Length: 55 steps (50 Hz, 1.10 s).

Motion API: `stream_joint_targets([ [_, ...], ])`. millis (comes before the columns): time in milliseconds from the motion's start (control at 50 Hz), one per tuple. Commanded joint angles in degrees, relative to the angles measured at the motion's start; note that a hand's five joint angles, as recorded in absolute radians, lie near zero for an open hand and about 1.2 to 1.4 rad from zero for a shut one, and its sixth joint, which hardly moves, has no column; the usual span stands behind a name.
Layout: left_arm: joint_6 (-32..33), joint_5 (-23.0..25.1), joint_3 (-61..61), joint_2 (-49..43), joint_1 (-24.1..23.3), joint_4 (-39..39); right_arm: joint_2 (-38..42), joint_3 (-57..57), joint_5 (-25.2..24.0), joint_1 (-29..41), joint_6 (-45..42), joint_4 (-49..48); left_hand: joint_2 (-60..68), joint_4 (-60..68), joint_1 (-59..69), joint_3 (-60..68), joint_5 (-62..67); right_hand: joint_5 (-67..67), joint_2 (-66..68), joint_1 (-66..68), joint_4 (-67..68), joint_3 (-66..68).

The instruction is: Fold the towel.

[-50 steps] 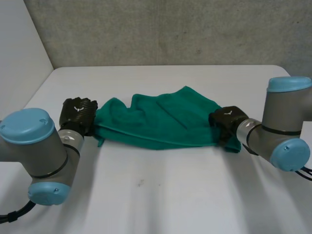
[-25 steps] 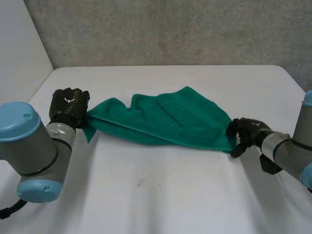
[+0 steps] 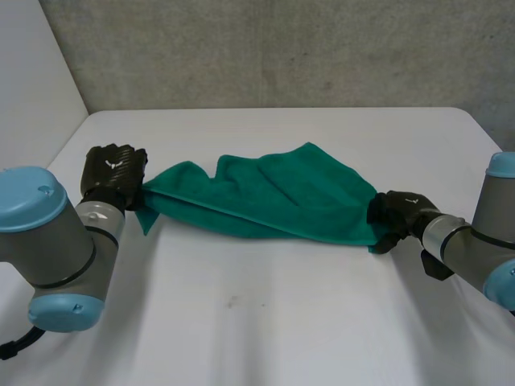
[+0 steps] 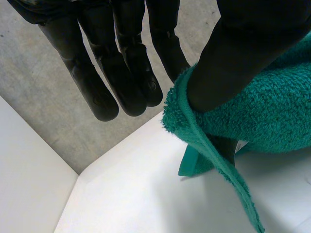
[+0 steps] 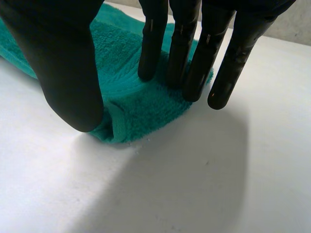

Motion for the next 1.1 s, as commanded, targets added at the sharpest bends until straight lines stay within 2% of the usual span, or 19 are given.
stream_joint_targets([
  [20,0.0,0.0,0.1,-0.2,0.0,0.0,2.6,-2.3,0.2,0.1,-0.3,0.4,11.3,11.5,14.4,11.6,15.3,8.7,8.0,13.4,7.4,7.3],
  [80,0.0,0.0,0.1,-0.3,0.0,0.0,3.4,-3.2,0.7,0.1,-0.6,0.5,11.3,11.5,14.4,11.6,15.3,15.9,15.2,20.6,14.6,14.5],
  [100,0.0,0.0,0.1,-0.3,0.0,0.0,3.8,-3.6,1.6,0.1,-0.9,0.5,11.3,11.5,14.4,11.6,15.3,35.3,34.6,40.0,34.0,33.9],
  [120,0.0,0.0,0.1,-0.3,0.0,0.0,3.9,-3.5,1.9,0.1,-0.9,0.2,11.3,11.5,14.4,11.6,15.3,41.9,41.2,46.6,40.6,40.5],
  [220,0.1,0.0,-0.1,-0.7,0.0,-0.1,1.2,-2.5,5.2,-0.3,-0.6,-2.4,11.3,11.5,14.4,11.6,15.3,42.0,41.3,46.7,40.7,40.6],
  [320,0.4,0.1,-0.7,-1.7,-0.1,-0.3,-6.7,-0.2,5.3,-0.4,-0.9,-4.5,11.3,11.5,14.4,11.6,15.3,42.0,41.3,46.7,40.7,40.6],
  [420,0.6,3.1,-0.7,-4.1,-0.2,-2.6,-11.5,-0.2,5.1,-0.6,-2.9,-3.2,-30.4,-30.3,-27.4,-30.2,-26.5,42.0,41.3,46.7,40.7,40.6],
  [480,0.6,5.4,-0.3,-5.1,0.0,-4.7,-13.6,0.2,5.1,-0.9,-6.5,-2.4,-31.4,-31.2,-28.3,-31.1,-27.4,42.0,41.3,46.7,40.7,40.6],
  [560,0.4,7.8,0.1,-6.1,0.4,-7.4,-14.7,1.3,5.3,-1.9,-15.5,0.8,-30.9,-30.7,-27.8,-30.6,-26.9,42.0,41.3,46.7,40.7,40.6],
  [660,0.3,8.2,0.3,-7.2,2.0,-8.0,-14.8,2.4,5.4,-2.1,-22.7,4.8,-21.1,-21.0,-18.1,-20.9,-17.2,42.0,41.3,46.7,40.7,40.6],
  [800,0.0,9.0,0.3,-7.9,2.1,-8.0,-14.7,3.4,5.3,-2.0,-22.7,5.3,-18.7,-18.6,-15.7,-18.5,-14.8,42.0,41.3,46.7,40.7,40.6],
  [920,-0.5,10.5,0.3,-8.0,2.0,-7.8,-14.5,3.8,5.1,-2.1,-22.6,5.3,-28.0,-27.8,-24.9,-27.7,-24.1,42.0,41.3,46.7,40.7,40.6],
  [1020,-4.3,11.2,0.4,-7.9,2.0,-8.0,-14.5,3.9,5.2,-2.2,-22.4,4.9,-40.6,-40.4,-37.5,-40.3,-36.7,42.0,41.3,46.7,40.7,40.6],
  [1100,-7.0,11.3,1.2,-8.0,2.0,-7.9,-14.5,3.9,5.3,-2.1,-22.4,4.8,-40.8,-40.6,-37.7,-40.5,-36.9,42.0,41.3,46.7,40.7,40.6],
])
